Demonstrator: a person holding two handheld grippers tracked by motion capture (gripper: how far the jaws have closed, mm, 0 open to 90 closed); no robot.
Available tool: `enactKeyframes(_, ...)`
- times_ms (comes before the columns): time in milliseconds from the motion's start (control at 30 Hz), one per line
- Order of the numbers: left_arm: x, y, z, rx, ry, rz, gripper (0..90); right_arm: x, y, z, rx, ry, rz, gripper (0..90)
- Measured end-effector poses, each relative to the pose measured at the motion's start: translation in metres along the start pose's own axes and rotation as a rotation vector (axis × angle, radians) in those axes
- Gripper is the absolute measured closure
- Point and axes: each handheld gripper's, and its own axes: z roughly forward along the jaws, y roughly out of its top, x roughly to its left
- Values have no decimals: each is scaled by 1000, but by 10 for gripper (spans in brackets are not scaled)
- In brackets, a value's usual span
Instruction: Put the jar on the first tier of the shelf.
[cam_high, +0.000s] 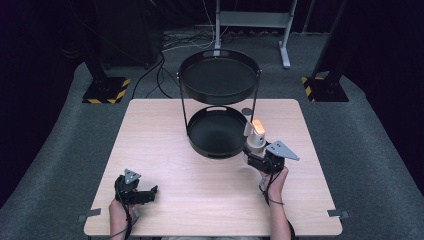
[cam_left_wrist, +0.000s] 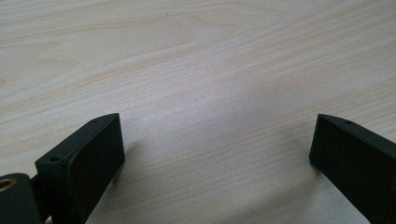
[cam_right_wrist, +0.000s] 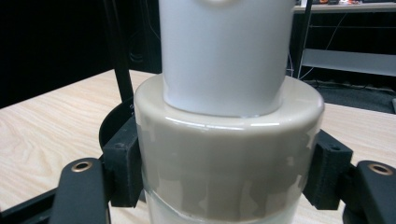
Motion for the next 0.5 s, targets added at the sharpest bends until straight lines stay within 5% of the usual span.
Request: enactKeyframes(500,0,0,0,0,0,0,26,1,10,14,-28,-20,22,283)
